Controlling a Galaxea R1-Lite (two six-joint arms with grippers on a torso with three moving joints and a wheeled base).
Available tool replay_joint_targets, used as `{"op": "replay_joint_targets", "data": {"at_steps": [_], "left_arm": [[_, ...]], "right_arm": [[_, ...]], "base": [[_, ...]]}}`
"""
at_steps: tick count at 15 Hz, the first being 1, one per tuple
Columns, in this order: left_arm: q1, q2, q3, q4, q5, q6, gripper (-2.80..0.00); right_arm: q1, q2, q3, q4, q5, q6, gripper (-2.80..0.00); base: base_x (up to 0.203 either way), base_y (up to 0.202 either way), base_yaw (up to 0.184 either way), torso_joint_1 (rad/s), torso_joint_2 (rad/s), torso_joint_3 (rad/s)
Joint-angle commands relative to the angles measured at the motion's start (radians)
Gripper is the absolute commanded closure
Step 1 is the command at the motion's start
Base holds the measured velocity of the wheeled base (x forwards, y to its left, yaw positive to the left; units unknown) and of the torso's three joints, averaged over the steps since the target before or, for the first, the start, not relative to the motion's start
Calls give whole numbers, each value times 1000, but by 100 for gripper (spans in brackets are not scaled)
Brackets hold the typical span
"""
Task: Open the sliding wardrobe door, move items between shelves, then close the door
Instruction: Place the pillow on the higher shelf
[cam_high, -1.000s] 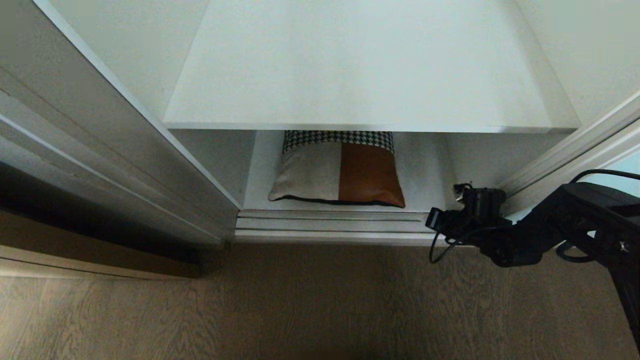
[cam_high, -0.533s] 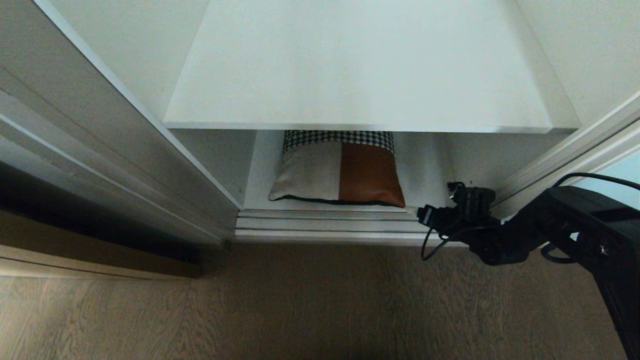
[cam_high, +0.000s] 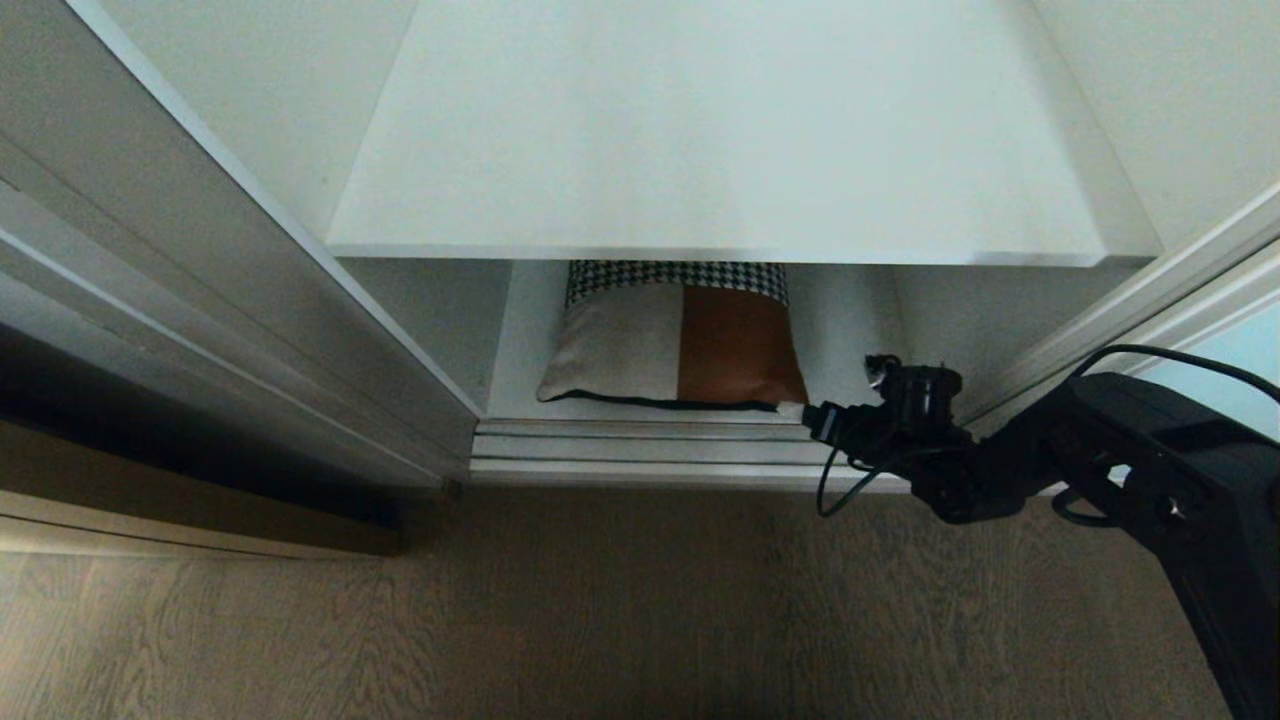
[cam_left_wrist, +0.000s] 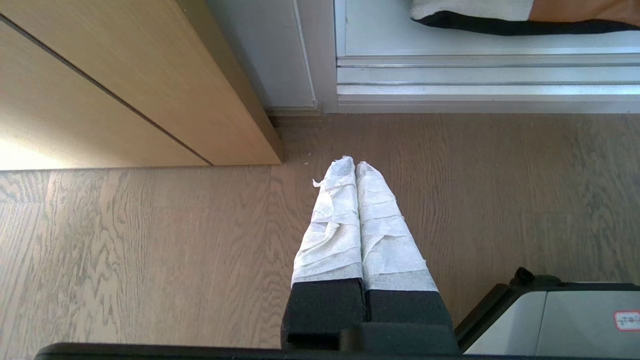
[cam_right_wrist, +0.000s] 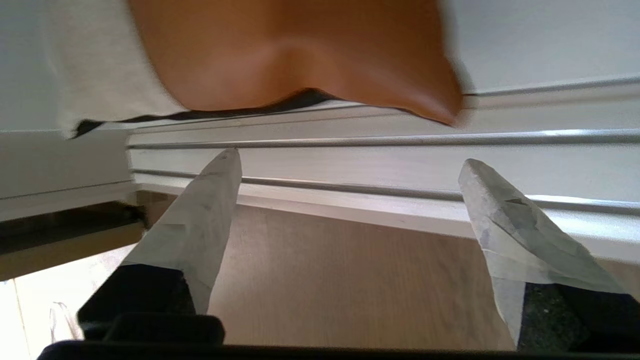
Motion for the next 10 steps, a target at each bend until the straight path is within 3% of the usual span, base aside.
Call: {"op": "replay_joint_targets", "data": {"at_steps": [1, 10], "left_arm": [[1, 2, 2, 0, 0, 0, 0], [1, 2, 2, 0, 0, 0, 0]], "right_arm": [[13, 23, -37, -1, 5, 3, -280], [22, 83, -108, 10, 66, 5, -280]], "base": [[0, 0, 0, 0, 0, 0], [0, 0, 0, 0, 0, 0]]}}
